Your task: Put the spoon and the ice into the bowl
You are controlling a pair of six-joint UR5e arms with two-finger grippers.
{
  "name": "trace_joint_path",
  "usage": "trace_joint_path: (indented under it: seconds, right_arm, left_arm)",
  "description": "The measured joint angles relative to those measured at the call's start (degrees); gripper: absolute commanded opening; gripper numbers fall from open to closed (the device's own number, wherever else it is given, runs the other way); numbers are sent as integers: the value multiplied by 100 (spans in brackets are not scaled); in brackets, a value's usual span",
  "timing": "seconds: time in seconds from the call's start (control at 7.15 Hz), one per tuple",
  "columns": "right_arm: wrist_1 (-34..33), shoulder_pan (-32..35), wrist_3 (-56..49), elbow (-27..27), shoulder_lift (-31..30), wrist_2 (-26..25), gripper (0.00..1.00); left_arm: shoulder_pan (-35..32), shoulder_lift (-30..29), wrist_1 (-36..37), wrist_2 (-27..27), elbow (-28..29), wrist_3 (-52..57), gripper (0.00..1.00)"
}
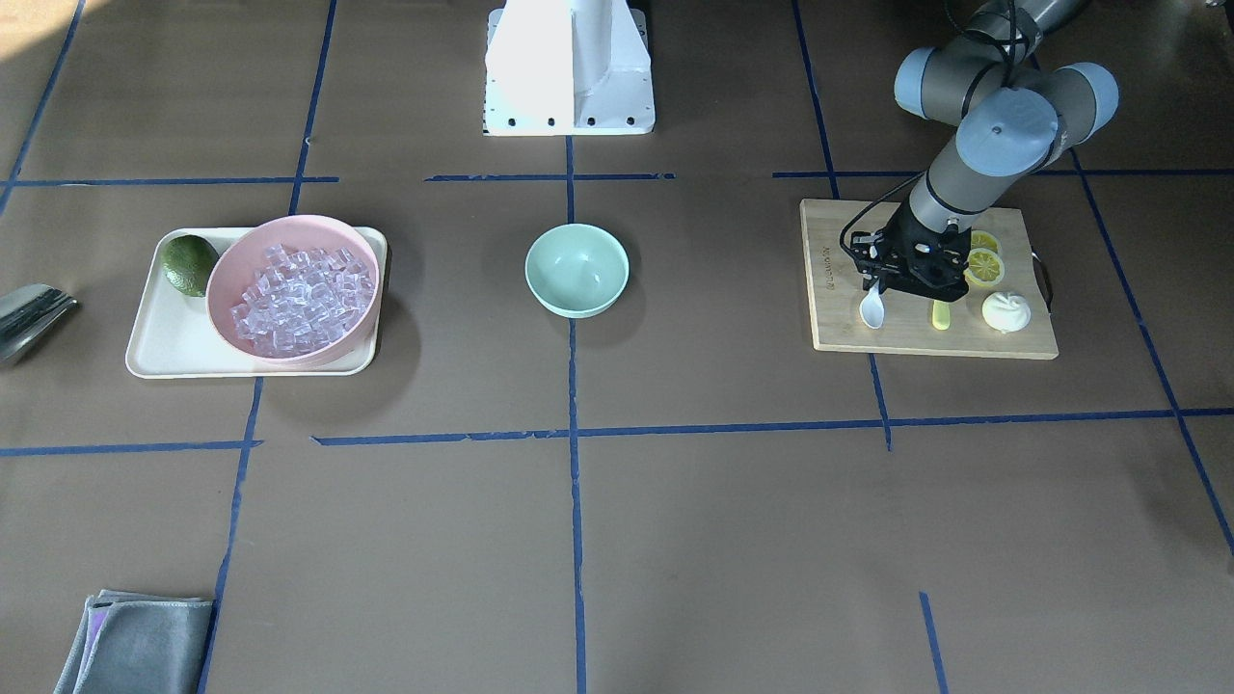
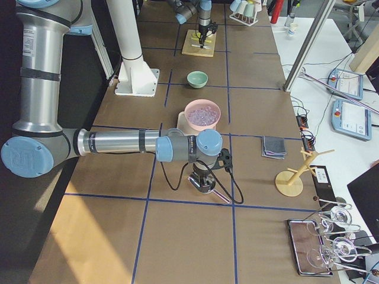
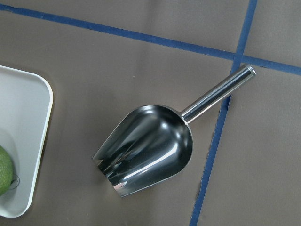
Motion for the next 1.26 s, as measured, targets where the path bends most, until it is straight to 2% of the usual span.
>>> trace_joint_path:
  seconds: [0.28, 0.56, 0.7, 0.98, 1.26]
  right_arm:
    - [0, 0, 4, 12, 3, 9, 99]
    - [0, 0, 10, 23, 4, 17, 99]
    - [0, 0, 13, 23, 4, 19, 99]
    - [0, 0, 24, 23, 4, 20, 99]
    - [-2, 0, 28, 22, 2, 23, 99]
  left_arm:
    - [-5, -13, 36, -42, -142, -41, 0]
    - [32, -381, 364, -59, -435, -826, 0]
    - [219, -926, 986, -30, -525, -1441, 0]
    - [924, -2102, 2547, 381, -670, -2299, 0]
    - [1339, -2784, 3093, 586, -488, -2631, 0]
